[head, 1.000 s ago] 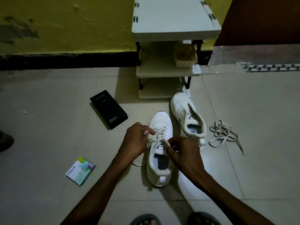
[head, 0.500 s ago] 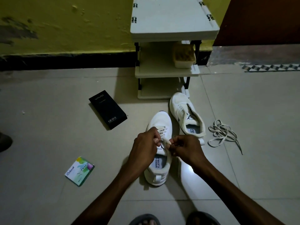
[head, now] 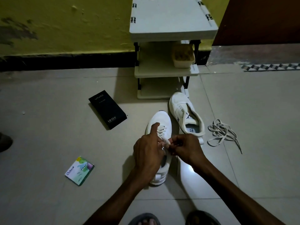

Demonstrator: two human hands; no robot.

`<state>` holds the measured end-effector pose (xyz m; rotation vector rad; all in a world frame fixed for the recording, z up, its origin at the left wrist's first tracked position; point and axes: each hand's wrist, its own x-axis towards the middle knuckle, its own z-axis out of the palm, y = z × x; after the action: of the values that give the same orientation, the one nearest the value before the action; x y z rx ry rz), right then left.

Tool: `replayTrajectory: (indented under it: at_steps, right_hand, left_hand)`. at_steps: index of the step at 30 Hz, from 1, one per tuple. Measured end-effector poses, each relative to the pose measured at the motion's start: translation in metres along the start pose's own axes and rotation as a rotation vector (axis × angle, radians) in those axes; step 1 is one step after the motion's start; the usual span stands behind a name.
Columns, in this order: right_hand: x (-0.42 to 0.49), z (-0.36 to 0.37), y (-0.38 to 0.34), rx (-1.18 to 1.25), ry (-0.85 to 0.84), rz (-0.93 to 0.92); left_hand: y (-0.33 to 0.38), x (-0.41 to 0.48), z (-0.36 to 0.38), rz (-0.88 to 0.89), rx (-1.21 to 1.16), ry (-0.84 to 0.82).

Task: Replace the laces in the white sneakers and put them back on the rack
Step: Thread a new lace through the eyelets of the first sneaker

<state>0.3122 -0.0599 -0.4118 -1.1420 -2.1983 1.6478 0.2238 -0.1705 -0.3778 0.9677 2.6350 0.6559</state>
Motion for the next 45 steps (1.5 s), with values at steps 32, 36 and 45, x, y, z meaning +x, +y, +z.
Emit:
replayTrajectory:
  at_steps: [32, 36, 45]
  right_hand:
    - [-0.004, -0.001, 0.003, -0.272, -0.030, -0.260]
    - [-0.002, -0.002, 0.003, -0.181, -0.014, -0.232]
    - [0.005, 0.000, 0.005, -0.102, -0.007, -0.190]
  left_hand:
    - [0.009, 0.003, 0.006, -0.016, 0.173, -0.020]
    - [0.003, 0.001, 0.002, 0.043, 0.176, -0.039]
    - [-0.015, 0.019, 0.013, -0.117, -0.137, -0.108]
